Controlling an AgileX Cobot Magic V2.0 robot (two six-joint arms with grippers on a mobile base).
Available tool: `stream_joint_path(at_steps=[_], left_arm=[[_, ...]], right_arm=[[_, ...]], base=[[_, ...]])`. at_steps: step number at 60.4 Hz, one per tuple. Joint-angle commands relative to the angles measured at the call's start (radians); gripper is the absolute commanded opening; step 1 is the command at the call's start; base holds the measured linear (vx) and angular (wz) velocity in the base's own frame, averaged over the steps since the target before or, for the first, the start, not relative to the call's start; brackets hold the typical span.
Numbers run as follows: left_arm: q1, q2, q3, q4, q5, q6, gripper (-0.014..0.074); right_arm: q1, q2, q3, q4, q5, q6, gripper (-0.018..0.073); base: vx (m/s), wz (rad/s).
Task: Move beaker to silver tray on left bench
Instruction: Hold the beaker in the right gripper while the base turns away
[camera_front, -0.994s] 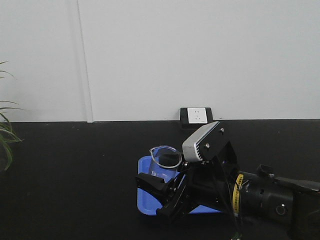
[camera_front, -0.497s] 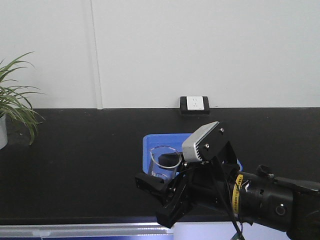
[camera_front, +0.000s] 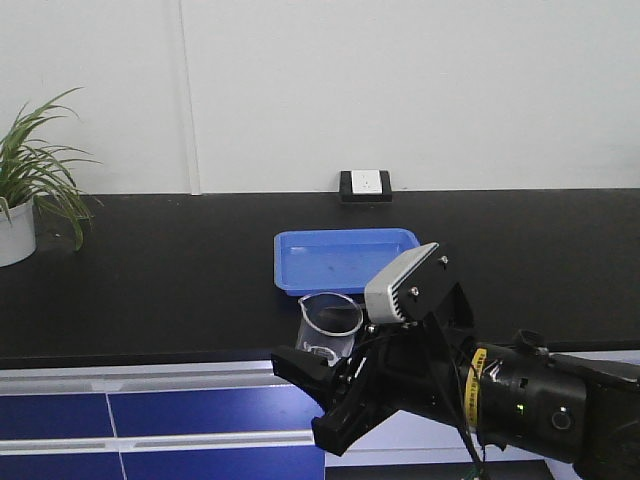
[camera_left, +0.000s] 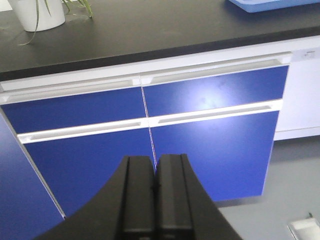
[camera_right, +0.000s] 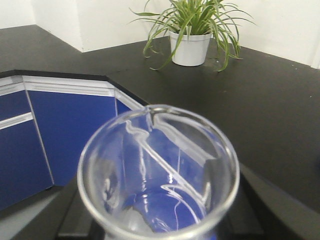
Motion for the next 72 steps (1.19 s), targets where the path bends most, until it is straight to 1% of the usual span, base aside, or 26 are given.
stream_joint_path(at_steps=[1, 50, 60, 72], left_arm=[[-0.005, -0.008, 0.020, -0.003, -0.075, -0.001, 0.0001], [-0.005, -0.008, 0.020, -0.003, -0.075, -0.001, 0.0001], [-0.005, -0.008, 0.020, -0.003, -0.075, -0.001, 0.0001], [-0.005, -0.008, 0.020, -0.003, -0.075, -0.001, 0.0001]], right_arm=[[-0.001, -0.033, -0.035, 0.031, -0.037, -0.003, -0.0014], [-0.001, -0.033, -0.035, 0.031, -0.037, -0.003, -0.0013], [-0.001, -0.033, -0.035, 0.031, -0.037, -0.003, -0.0013], [-0.001, -0.033, -0.035, 0.031, -0.039, -0.003, -0.0014]], base=[[-0.36, -0.05], [-0.30, -0.04], [-0.16, 0.21], [-0.10, 0.44]])
